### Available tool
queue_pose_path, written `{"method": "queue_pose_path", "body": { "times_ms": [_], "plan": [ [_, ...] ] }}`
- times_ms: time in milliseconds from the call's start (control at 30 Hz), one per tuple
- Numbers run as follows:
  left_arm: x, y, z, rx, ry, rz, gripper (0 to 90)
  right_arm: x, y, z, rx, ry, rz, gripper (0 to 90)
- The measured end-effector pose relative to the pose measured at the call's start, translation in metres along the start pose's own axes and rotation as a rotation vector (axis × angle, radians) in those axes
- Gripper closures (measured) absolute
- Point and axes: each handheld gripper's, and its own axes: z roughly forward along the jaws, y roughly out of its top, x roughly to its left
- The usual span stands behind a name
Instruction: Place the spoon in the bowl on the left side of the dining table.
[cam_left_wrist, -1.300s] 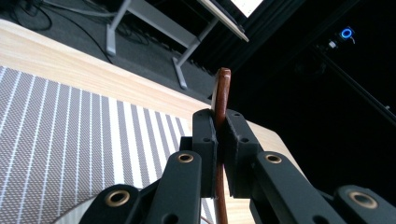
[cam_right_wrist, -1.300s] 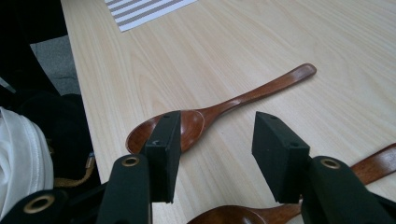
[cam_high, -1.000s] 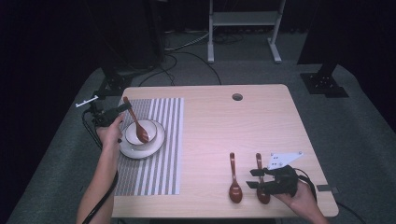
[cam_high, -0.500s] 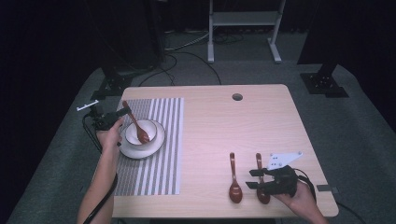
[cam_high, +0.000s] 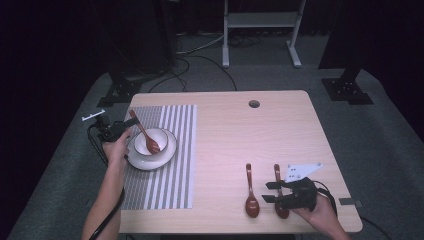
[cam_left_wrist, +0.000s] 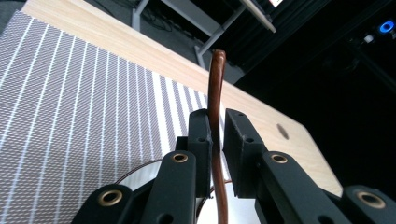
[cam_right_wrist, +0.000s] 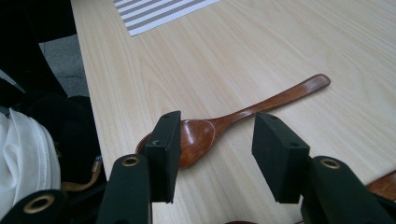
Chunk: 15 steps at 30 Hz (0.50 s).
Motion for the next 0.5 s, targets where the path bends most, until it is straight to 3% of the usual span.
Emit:
{"method": "queue_pose_path", "body": {
  "times_ms": [300,500],
  "plan": [
    [0.0031,-0.0022,-0.0011,0.004,0.025,0.002,73.9,0.0000,-0.0001,-0.0005,0.001,-0.001,-0.002,51.0],
    [0.0045,-0.0029,-0.0029,-0.002,0.044,-0.004,60.7,-0.0003,0.0005,-0.0022,-0.004,-0.006,-0.002,50.9]
  ]
}}
